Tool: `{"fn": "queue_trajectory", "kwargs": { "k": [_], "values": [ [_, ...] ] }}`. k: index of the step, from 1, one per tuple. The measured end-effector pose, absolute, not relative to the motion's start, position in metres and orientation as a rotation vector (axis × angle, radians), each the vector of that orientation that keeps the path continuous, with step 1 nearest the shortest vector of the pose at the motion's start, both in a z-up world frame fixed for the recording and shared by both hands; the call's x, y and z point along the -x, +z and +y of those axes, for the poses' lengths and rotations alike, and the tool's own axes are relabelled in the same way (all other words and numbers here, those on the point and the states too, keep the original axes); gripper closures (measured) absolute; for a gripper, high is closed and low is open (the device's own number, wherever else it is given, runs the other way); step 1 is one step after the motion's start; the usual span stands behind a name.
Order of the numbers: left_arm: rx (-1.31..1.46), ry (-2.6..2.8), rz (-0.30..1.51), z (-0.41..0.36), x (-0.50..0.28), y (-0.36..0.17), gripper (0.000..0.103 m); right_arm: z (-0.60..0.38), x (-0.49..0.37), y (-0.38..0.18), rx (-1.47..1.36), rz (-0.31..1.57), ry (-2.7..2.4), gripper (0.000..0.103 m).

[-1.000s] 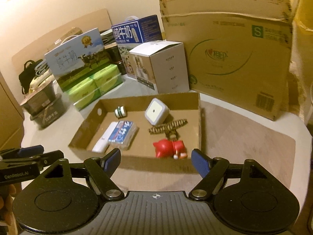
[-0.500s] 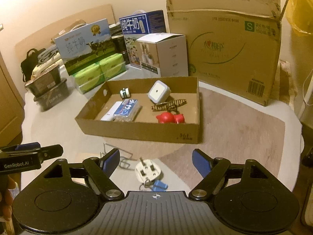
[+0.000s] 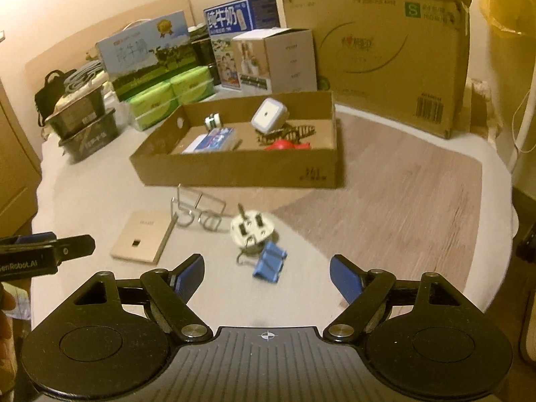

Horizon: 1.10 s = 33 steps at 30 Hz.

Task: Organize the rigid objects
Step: 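Withdraw both open tools from the tray toward the router and plug, then grasp the blue binder clip with the right tool while the left tool grasps the TP-LINK router panel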

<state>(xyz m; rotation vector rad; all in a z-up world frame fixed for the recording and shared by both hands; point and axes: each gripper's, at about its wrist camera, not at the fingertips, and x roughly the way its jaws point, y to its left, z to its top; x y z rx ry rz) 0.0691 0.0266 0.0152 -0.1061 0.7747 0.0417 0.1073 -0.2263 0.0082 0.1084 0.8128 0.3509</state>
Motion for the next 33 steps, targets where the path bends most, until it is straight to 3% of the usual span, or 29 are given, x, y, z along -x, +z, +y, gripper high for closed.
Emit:
{"fn": "queue_trajectory", "kwargs": {
  "k": [18,33],
  "values": [
    [0.071,0.014,0.822,0.039,-0.070,-0.003,0.020,-0.232,-0.106,-0.015,-0.060,0.821,0.423,0.021],
    [0.006,-0.112,0.863,0.053,-0.116,-0.024,0.014,-0.243,-0.155,-0.033,0.274,0.736,0.793,0.021]
  ]
}}
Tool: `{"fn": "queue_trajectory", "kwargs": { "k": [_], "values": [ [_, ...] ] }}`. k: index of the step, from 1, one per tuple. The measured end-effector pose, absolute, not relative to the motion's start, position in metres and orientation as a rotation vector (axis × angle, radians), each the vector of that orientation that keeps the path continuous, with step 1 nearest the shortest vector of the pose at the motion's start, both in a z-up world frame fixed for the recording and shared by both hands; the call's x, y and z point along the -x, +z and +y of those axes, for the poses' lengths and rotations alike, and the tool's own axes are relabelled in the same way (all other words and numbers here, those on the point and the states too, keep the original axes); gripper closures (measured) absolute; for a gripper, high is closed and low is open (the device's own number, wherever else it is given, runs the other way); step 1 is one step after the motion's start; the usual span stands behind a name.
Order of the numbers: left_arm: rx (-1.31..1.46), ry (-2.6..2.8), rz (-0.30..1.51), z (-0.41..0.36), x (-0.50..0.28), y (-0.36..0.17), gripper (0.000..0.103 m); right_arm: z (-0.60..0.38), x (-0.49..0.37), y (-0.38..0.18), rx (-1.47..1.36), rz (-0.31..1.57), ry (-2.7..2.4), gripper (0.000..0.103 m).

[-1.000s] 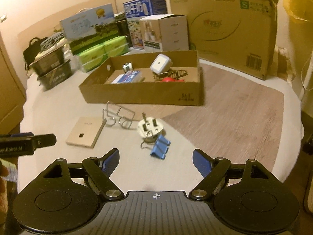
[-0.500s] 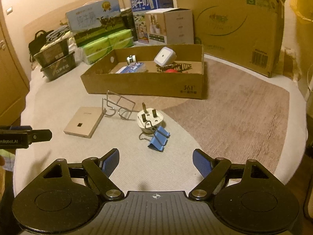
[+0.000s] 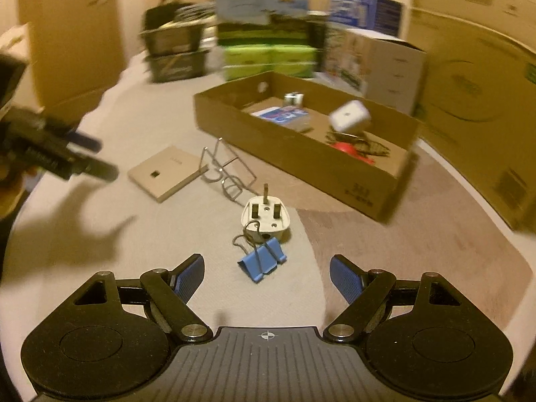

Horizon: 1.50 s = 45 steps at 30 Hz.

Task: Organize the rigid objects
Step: 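Grasp the blue binder clip with the right tool while the left tool grasps the TP-LINK router panel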

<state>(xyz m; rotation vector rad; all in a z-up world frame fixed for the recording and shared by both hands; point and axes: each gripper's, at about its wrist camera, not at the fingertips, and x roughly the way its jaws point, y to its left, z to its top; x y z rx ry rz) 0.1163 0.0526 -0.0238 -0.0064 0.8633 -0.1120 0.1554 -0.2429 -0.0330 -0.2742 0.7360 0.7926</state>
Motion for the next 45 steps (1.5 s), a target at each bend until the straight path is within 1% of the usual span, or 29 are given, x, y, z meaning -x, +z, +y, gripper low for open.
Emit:
{"fn": "queue_trajectory", "kwargs": {
  "k": [13,14,15,17,19,20,21,22,27,38,43,44,45],
  "values": [
    [-0.041,-0.158,0.888,0.050,-0.156,-0.041,0.013,-0.223,-0.210,-0.080,0.475,0.764,1.115,0.022],
    [-0.043,-0.159,0.888,0.049,-0.157,-0.041,0.013,-0.221,-0.213,-0.082,0.479,0.764,1.131,0.025],
    [-0.044,-0.161,0.887,0.048,-0.158,-0.042,0.013,-0.220,-0.215,-0.083,0.486,0.765,1.144,0.032],
    [-0.047,-0.165,0.886,0.047,-0.160,-0.043,0.013,-0.216,-0.218,-0.086,0.509,0.767,1.172,0.038],
    [-0.050,-0.166,0.887,0.045,-0.161,-0.044,0.013,-0.214,-0.222,-0.087,0.502,0.773,1.185,0.042],
    [-0.052,-0.167,0.887,0.044,-0.162,-0.045,0.013,-0.213,-0.224,-0.087,0.498,0.778,1.185,0.047],
    [-0.053,-0.167,0.887,0.043,-0.162,-0.045,0.013,-0.213,-0.225,-0.086,0.494,0.780,1.181,0.055],
    [-0.052,-0.168,0.889,0.043,-0.162,-0.046,0.013,-0.212,-0.225,-0.085,0.488,0.788,1.181,0.059],
    [-0.049,-0.172,0.897,0.039,-0.164,-0.050,0.012,-0.209,-0.211,-0.077,0.438,0.829,1.095,0.060],
    [-0.003,-0.087,0.940,0.040,-0.177,-0.071,0.009,-0.208,-0.192,-0.073,0.137,0.917,0.776,0.060],
    [-0.032,-0.044,0.931,0.033,-0.178,-0.075,0.009,-0.208,-0.187,-0.070,0.102,0.926,0.704,0.060],
    [-0.032,-0.036,0.930,0.032,-0.177,-0.075,0.011,-0.207,-0.185,-0.069,0.105,0.925,0.691,0.060],
    [-0.028,-0.032,0.927,0.032,-0.175,-0.074,0.016,-0.207,-0.183,-0.069,0.105,0.925,0.680,0.060]
  ]
}}
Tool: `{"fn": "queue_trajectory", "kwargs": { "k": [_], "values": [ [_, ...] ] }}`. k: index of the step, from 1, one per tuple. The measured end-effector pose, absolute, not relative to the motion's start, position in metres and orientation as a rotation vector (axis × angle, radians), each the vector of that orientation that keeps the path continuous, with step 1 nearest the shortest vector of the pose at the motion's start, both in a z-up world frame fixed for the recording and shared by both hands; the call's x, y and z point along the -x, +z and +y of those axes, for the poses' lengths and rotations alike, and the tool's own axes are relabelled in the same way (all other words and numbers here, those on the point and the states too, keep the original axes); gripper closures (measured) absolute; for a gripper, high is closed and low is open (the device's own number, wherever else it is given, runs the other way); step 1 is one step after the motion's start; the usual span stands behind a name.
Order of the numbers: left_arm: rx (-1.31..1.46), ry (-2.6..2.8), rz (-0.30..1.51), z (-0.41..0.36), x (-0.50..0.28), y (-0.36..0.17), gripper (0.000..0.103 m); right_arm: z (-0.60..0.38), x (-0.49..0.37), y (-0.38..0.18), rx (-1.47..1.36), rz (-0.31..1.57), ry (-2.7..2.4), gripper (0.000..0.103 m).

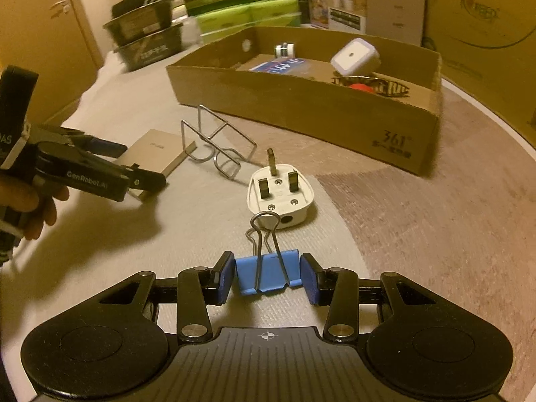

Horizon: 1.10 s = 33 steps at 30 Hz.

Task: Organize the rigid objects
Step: 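Grasp the blue binder clip with the right tool while the left tool grasps the TP-LINK router panel, then lift and carry the router panel and binder clip toward the cardboard tray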

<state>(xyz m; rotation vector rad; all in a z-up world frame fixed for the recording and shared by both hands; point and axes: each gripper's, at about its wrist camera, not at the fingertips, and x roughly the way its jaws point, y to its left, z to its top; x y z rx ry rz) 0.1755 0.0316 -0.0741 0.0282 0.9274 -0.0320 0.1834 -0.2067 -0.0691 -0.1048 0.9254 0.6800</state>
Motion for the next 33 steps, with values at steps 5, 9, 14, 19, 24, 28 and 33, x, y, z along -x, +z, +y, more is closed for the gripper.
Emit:
{"fn": "queue_trajectory", "kwargs": {
  "k": [5,9,14,19,24,28,33],
  "values": [
    [-0.044,-0.046,0.931,0.030,-0.158,-0.071,0.017,-0.206,-0.176,-0.068,0.071,0.934,0.628,0.060],
    [-0.060,-0.100,0.930,0.028,-0.135,-0.069,0.017,-0.204,-0.163,-0.067,0.063,0.934,0.616,0.060],
    [-0.085,-0.137,0.913,0.027,-0.113,-0.070,0.017,-0.201,-0.152,-0.067,0.044,0.937,0.608,0.060],
    [-0.066,-0.100,0.888,0.025,-0.109,-0.071,0.016,-0.200,-0.145,-0.066,0.032,0.938,0.603,0.060],
    [-0.055,-0.057,0.869,0.022,-0.111,-0.073,0.016,-0.199,-0.142,-0.066,0.034,0.932,0.594,0.060],
    [-0.058,-0.036,0.860,0.019,-0.110,-0.074,0.018,-0.198,-0.143,-0.067,0.043,0.925,0.584,0.060],
    [-0.054,-0.033,0.874,0.019,-0.108,-0.070,0.019,-0.199,-0.141,-0.064,0.037,0.922,0.576,0.060]
  ]
}}
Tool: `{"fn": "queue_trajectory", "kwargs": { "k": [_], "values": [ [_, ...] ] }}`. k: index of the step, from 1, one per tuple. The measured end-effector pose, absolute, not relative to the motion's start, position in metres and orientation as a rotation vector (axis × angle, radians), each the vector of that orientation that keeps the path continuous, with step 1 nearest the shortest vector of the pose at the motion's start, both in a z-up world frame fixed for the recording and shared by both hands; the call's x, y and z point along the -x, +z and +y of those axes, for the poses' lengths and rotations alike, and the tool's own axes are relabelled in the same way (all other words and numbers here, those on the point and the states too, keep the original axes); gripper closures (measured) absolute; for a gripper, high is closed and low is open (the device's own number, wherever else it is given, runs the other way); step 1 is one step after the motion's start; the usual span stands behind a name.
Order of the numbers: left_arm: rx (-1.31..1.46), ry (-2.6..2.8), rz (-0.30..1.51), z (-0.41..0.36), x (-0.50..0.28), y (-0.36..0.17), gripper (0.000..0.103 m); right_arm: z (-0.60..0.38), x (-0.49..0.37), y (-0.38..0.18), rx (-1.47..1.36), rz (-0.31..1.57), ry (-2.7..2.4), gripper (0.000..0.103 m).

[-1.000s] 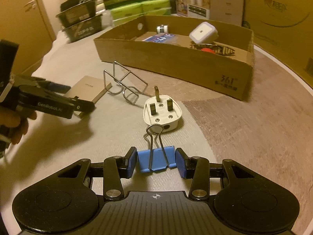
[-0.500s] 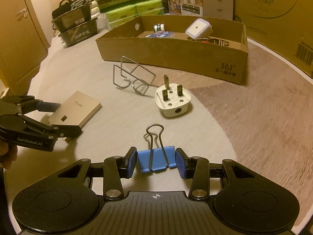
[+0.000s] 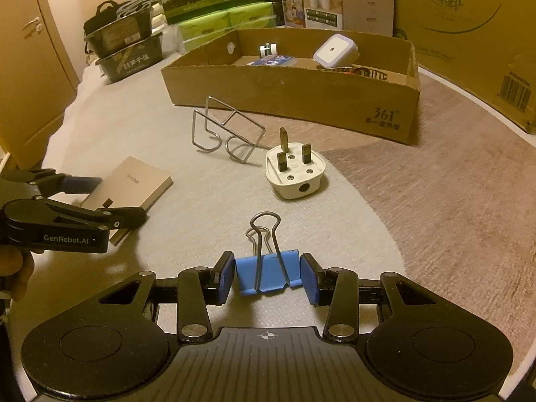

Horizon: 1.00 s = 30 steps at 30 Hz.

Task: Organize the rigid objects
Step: 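Lift and carry the router panel and binder clip toward the cardboard tray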

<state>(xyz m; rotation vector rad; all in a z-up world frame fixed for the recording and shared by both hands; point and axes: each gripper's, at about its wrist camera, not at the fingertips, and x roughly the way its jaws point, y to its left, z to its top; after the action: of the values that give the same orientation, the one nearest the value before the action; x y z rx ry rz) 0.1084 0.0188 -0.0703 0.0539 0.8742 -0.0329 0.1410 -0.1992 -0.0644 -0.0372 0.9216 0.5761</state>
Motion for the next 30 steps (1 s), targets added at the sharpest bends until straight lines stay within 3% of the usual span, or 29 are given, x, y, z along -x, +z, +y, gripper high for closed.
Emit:
{"fn": "queue_trajectory", "kwargs": {
  "k": [30],
  "values": [
    [-0.031,-0.103,0.753,0.014,-0.087,0.009,0.019,-0.223,-0.135,-0.017,-0.033,0.830,0.527,0.060]
  ]
}}
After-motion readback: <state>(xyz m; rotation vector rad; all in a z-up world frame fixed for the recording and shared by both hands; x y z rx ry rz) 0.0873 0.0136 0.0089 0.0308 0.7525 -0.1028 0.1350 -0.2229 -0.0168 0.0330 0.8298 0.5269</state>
